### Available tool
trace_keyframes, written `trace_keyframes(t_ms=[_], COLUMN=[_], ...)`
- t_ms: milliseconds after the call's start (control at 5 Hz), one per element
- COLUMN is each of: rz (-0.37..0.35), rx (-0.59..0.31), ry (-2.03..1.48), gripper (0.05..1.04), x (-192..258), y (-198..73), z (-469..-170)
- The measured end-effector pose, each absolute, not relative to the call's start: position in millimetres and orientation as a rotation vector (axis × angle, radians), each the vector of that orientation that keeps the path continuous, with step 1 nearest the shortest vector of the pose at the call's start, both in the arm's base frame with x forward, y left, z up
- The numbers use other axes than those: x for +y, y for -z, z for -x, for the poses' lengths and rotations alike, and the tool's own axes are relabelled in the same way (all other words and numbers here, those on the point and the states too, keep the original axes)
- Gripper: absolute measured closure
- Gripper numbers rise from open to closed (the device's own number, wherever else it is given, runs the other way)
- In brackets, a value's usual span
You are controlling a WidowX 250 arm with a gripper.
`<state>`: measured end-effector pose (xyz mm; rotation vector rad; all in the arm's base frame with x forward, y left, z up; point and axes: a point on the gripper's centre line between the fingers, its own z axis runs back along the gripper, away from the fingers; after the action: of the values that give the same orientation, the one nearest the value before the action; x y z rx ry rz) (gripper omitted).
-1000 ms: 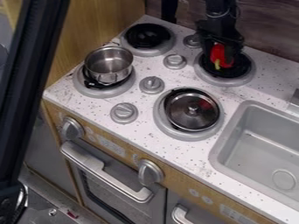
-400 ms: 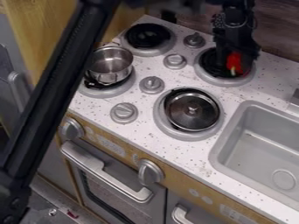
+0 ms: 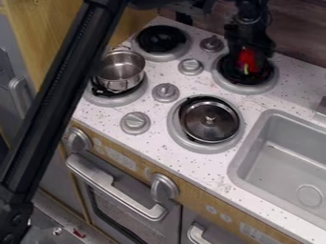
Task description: Move the red pepper over the right upper stove
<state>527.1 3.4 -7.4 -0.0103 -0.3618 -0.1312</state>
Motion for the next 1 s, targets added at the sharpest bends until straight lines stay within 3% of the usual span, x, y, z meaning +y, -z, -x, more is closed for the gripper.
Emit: trace_keyframes(t_ms=[200,400,600,800,1000], rz=[0.01,0.028,0.03,0.003,-0.041], rx=[-0.341,-0.295,-0.352,-0.332,-0.231], ry=[0.102,0.081,0.06,0.063,0.081], gripper=[0.075,0.083,0.083,0.083,0.083], x=[17.3,18.4,25.8,48.3,63.0], y=[14.3,32.3,-7.0,-39.6,-49.8], z=[-521.5,-502.7,-490.8,-460.9,-427.6])
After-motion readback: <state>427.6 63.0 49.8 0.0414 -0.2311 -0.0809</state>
